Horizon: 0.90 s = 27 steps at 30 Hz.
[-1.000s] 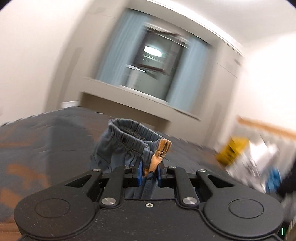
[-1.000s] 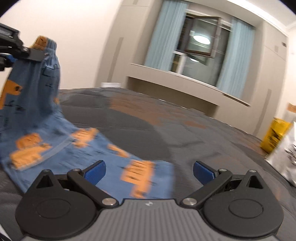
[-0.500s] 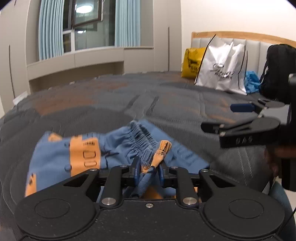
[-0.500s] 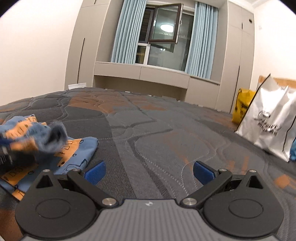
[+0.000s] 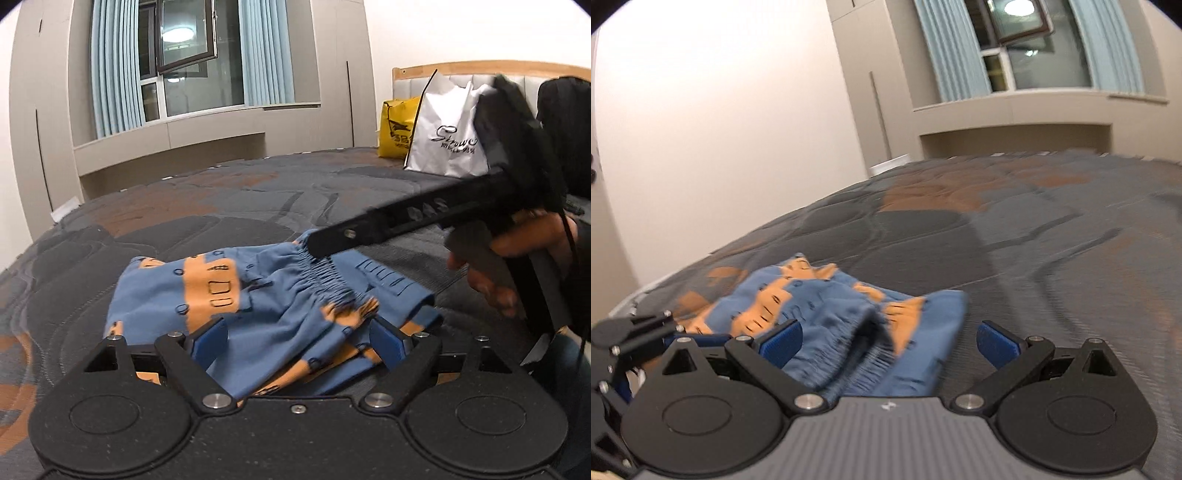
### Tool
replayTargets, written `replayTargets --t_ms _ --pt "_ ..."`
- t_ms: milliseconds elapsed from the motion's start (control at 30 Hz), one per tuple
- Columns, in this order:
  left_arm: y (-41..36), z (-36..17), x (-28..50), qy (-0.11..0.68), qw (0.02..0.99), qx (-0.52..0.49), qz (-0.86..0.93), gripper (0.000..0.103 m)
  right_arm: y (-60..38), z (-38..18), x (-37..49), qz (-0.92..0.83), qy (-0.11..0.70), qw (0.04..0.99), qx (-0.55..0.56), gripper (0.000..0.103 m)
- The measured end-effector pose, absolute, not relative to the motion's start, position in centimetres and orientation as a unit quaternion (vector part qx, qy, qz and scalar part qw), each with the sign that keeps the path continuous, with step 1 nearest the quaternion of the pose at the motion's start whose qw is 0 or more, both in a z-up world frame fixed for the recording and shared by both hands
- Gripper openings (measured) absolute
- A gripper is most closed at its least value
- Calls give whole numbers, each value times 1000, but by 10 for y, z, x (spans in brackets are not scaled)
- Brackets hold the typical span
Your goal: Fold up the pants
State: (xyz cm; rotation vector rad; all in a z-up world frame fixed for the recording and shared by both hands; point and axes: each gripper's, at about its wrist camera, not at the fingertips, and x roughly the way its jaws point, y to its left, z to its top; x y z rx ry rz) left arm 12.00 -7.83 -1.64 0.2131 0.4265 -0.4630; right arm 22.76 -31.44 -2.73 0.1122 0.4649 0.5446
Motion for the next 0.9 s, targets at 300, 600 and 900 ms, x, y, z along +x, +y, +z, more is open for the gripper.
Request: replayTargets --t_ms 300,600,900 --pt "-76 -17 117 219 937 120 -246 28 -306 -28 244 278 253 924 74 52" --pt "-70 2 115 207 934 64 -283 5 -313 -13 230 266 225 933 88 14" --pt "-82 -22 126 245 921 48 -298 11 -319 -28 222 199 264 942 59 18"
